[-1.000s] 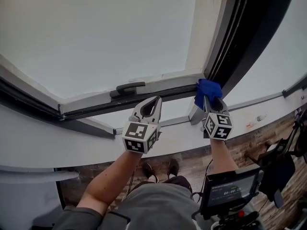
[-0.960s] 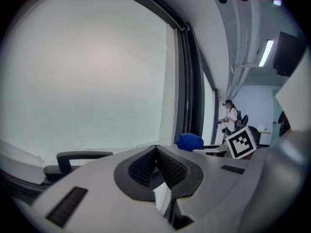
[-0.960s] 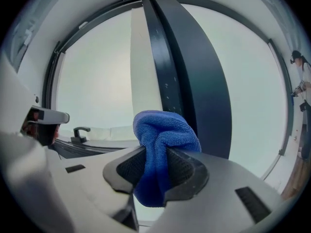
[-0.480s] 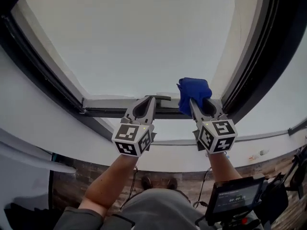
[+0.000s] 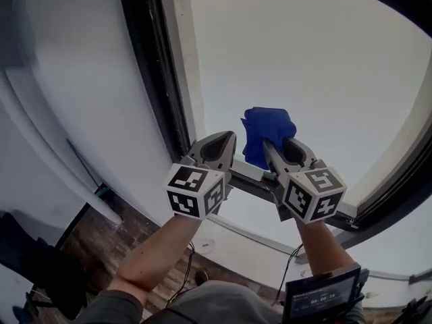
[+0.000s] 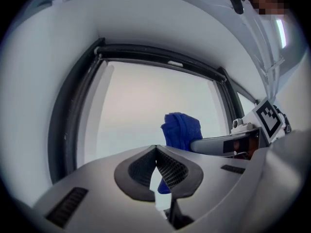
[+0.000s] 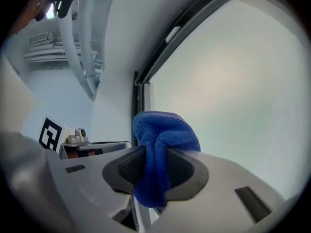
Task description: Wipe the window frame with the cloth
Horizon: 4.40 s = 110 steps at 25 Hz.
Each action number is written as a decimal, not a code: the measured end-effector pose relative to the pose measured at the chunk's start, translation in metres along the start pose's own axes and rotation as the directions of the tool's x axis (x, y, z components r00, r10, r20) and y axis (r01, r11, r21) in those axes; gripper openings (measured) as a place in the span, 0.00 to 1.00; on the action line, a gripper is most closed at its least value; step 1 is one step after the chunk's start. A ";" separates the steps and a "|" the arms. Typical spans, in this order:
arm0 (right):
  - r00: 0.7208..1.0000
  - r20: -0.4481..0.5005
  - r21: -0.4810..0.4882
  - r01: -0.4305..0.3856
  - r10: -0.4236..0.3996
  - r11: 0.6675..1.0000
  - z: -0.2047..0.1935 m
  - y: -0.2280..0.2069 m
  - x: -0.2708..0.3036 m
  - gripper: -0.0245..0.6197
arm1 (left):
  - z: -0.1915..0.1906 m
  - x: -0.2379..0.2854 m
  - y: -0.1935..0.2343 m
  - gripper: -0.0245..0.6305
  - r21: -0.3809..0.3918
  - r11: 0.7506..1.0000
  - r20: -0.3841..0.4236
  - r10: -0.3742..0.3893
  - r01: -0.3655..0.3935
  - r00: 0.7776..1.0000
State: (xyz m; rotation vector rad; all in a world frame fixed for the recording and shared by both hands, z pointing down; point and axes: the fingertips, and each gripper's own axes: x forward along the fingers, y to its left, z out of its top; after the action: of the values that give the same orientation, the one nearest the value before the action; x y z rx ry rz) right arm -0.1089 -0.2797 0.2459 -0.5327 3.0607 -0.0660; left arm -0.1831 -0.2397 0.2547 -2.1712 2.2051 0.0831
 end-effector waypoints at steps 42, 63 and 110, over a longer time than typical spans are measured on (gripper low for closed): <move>0.917 0.365 -0.223 -0.079 0.159 0.972 0.327 0.161 0.265 0.23 | 0.227 -0.061 0.234 0.05 0.097 0.982 0.183 0.141 -0.160 0.973; 0.893 0.443 -0.227 0.027 0.079 0.973 0.337 0.096 0.156 0.23 | 0.211 0.001 0.142 0.05 0.084 0.996 0.169 -0.011 -0.003 0.985; 0.660 0.621 -0.026 0.556 -0.422 0.831 0.368 -0.170 -0.281 0.23 | 0.208 0.118 -0.280 0.05 0.137 0.832 0.186 -0.554 0.537 0.811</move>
State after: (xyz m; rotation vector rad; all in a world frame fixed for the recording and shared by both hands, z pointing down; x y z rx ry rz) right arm 0.2278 -0.3576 -0.1060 -1.1416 2.2369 0.3590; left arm 0.0944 -0.3468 0.0369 -2.5128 1.3749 0.1966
